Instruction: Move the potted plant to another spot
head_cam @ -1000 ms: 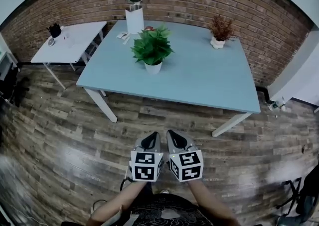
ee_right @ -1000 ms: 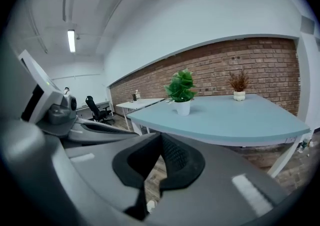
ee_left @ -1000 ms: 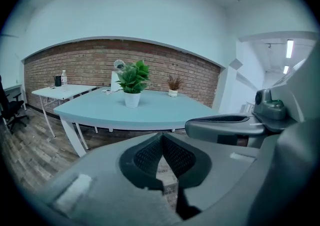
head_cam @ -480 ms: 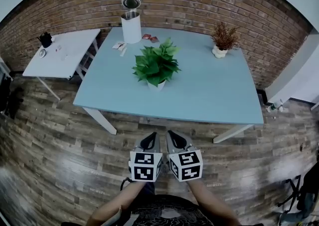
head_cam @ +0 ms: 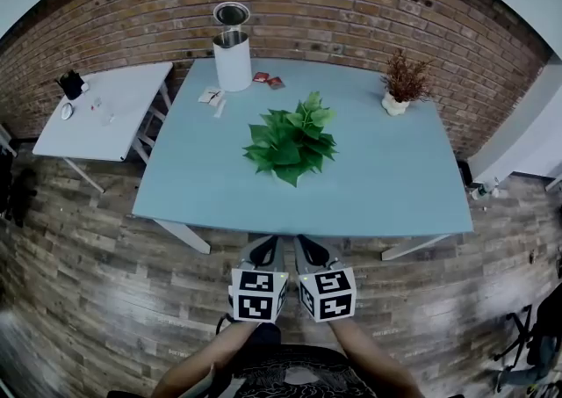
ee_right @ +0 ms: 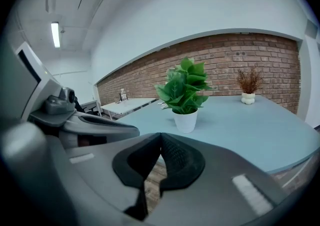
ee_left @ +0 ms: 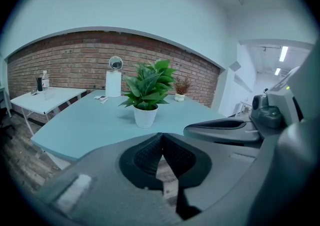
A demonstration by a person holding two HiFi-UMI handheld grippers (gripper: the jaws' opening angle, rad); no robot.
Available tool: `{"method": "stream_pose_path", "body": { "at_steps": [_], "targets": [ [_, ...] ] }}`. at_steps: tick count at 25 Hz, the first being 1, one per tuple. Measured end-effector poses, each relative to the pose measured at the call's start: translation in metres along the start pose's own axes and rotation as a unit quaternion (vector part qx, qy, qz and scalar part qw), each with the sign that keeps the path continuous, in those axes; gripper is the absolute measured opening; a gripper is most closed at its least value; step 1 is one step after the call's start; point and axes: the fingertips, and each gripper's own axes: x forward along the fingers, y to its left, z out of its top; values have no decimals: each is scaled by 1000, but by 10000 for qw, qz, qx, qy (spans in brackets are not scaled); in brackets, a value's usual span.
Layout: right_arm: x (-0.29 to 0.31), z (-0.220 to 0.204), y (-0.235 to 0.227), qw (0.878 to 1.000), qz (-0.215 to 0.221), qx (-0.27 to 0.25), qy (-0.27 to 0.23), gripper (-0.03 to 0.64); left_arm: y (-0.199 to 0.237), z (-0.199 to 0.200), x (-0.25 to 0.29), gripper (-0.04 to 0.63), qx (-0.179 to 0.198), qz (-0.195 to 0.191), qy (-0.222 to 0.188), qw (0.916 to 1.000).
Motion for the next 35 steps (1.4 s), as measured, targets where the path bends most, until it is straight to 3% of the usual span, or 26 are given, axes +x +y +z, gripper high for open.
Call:
{"method": "stream_pose_path", "body": {
  "at_steps": [8,16,27,35],
  "targets": [
    [39,11,-1,9997,-218,88,5,6,31,8,20,-1,131,-178,73,9997],
    [65,21,-6,9988,-459,145,-20,53,47,19,36,-2,251,-384,100,9989],
    [94,27,-25,9979,-635,66,-112,168,56,20,59,-1,238,-491,154,9984],
    [122,26,-44,9989,-467,42,-50,266,64,28,79,-1,206,-321,159,9991]
  ]
}}
